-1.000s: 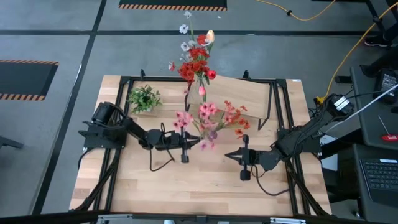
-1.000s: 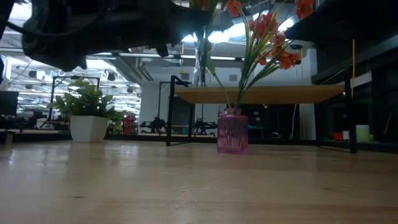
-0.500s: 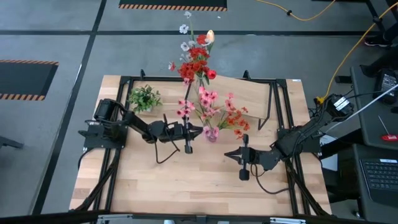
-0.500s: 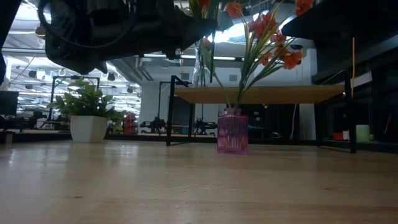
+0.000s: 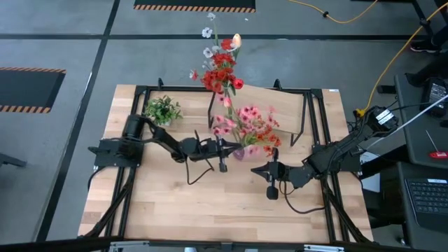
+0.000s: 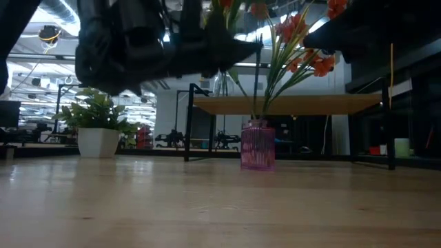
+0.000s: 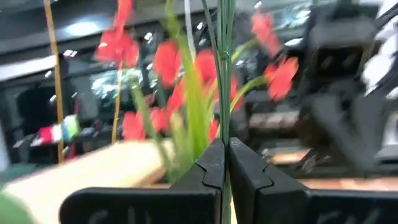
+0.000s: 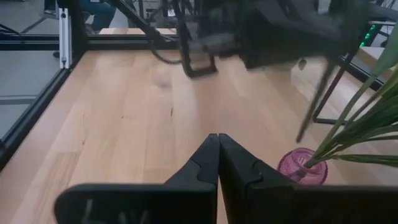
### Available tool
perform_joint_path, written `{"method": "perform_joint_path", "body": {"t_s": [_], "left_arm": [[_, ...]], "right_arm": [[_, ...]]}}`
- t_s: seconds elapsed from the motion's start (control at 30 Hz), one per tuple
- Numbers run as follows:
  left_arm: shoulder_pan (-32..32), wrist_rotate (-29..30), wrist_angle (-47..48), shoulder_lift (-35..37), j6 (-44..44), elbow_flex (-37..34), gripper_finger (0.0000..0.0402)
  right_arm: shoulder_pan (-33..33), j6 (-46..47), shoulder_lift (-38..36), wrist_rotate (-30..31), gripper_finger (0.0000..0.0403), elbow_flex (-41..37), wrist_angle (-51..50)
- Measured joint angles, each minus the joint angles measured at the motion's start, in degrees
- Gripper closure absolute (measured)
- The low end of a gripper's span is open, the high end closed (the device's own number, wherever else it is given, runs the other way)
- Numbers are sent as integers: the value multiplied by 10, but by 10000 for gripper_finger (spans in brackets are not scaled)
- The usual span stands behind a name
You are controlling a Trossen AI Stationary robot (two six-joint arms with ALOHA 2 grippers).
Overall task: Pick and place flowers into a vace then onto a shelf
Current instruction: Put the pink flowers into the purple vase
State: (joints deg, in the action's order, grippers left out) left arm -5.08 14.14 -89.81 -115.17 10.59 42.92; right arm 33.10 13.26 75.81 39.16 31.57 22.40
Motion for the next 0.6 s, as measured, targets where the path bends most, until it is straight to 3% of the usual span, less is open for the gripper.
{"method": "perform_joint_path", "body": {"t_s": [0.2,0.6], "left_arm": [[8,17,0,-43,-28,21,398],[8,16,0,-45,-23,23,398]], "right_arm": [[1,-2,0,0,394,0,-2],[1,-3,0,0,394,0,-9]]}}
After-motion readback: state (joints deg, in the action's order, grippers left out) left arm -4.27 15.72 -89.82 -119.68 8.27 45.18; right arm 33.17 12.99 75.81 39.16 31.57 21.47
